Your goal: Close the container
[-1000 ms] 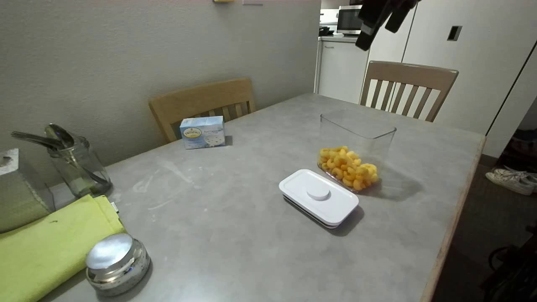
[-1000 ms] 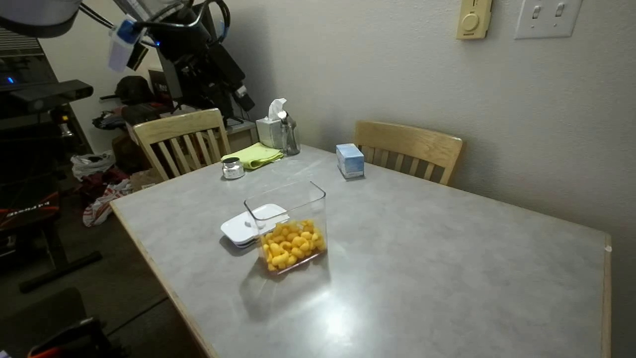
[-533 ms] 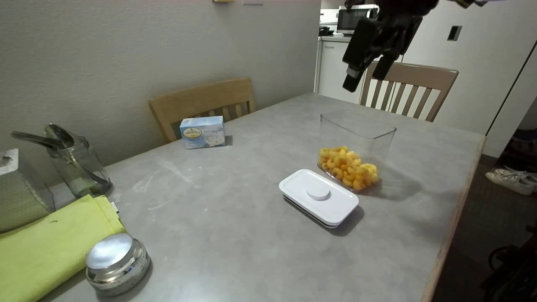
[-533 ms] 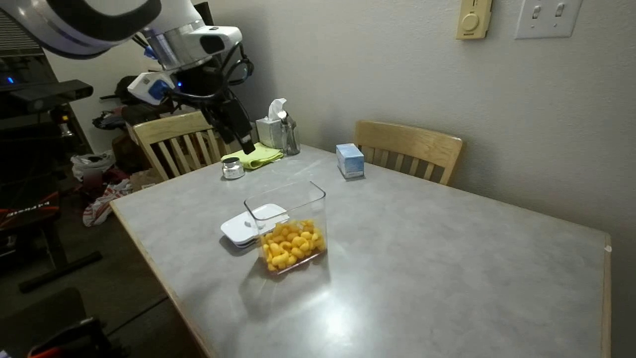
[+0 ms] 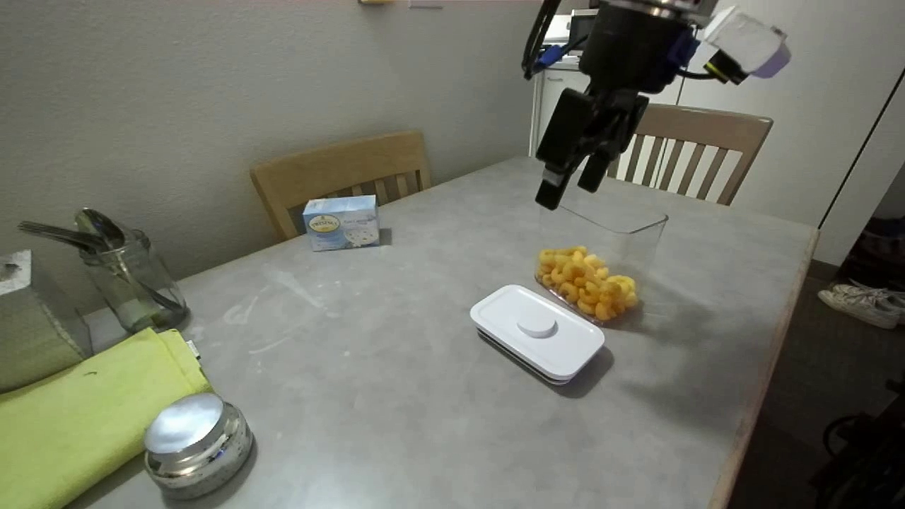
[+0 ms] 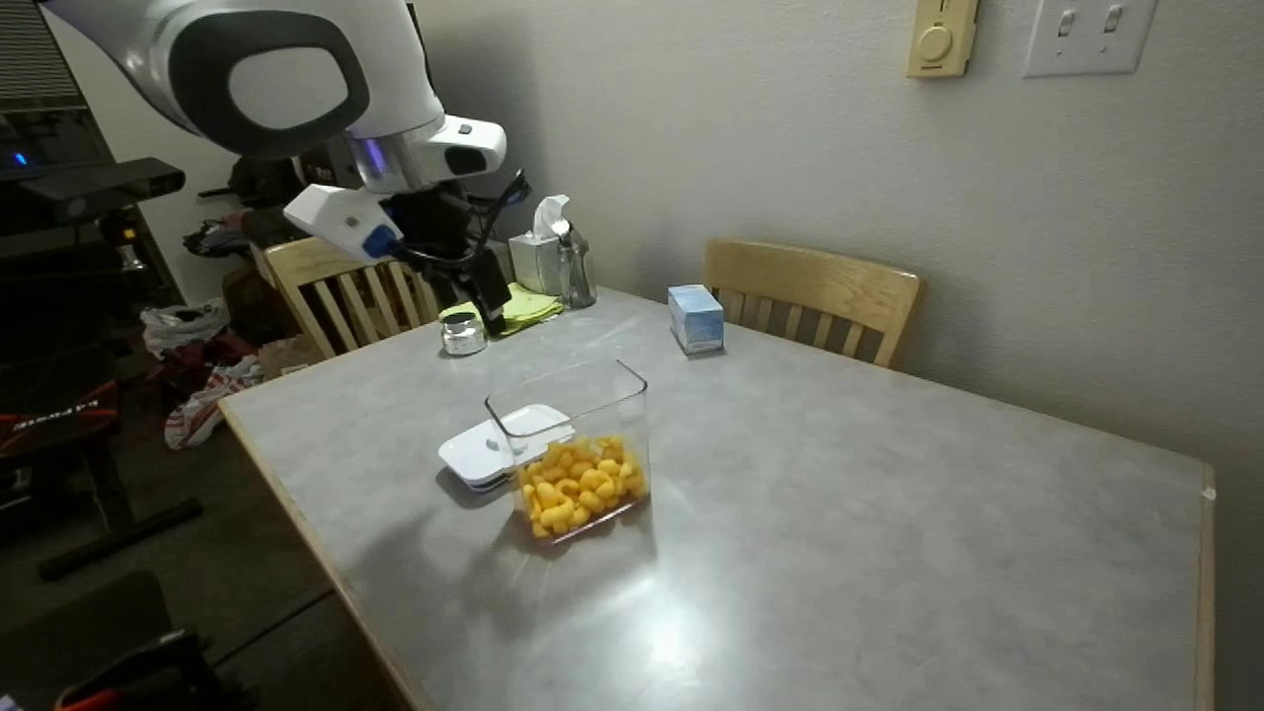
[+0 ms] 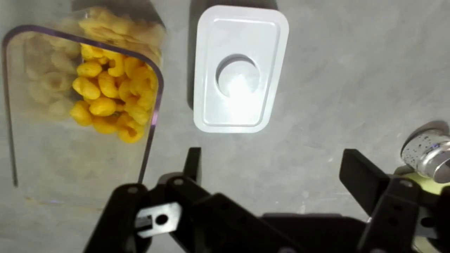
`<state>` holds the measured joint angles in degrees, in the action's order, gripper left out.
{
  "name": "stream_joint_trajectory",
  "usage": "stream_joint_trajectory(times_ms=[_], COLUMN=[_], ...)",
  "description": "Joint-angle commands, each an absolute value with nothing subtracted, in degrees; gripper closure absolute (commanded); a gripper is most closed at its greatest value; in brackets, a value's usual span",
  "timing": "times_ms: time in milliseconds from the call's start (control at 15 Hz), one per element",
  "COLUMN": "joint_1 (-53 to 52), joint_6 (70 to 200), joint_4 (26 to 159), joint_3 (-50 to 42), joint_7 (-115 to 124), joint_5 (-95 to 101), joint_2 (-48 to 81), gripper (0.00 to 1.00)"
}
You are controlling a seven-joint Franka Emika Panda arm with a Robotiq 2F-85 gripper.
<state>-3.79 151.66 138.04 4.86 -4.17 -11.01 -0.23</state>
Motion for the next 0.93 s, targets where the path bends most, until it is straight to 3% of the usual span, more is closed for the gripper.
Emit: stream_joint_trajectory(times_ms=[0,867], joint_1=[-4.2,-6.9], joint_6=[151.0,147.6], joint_4=[135.0,125.7], joint_3=[5.0,2.9], joint_7=[-9.0,6.8], joint_5=[-13.3,3.3], joint_2=[5.3,20.7], gripper=[0.00,0.00])
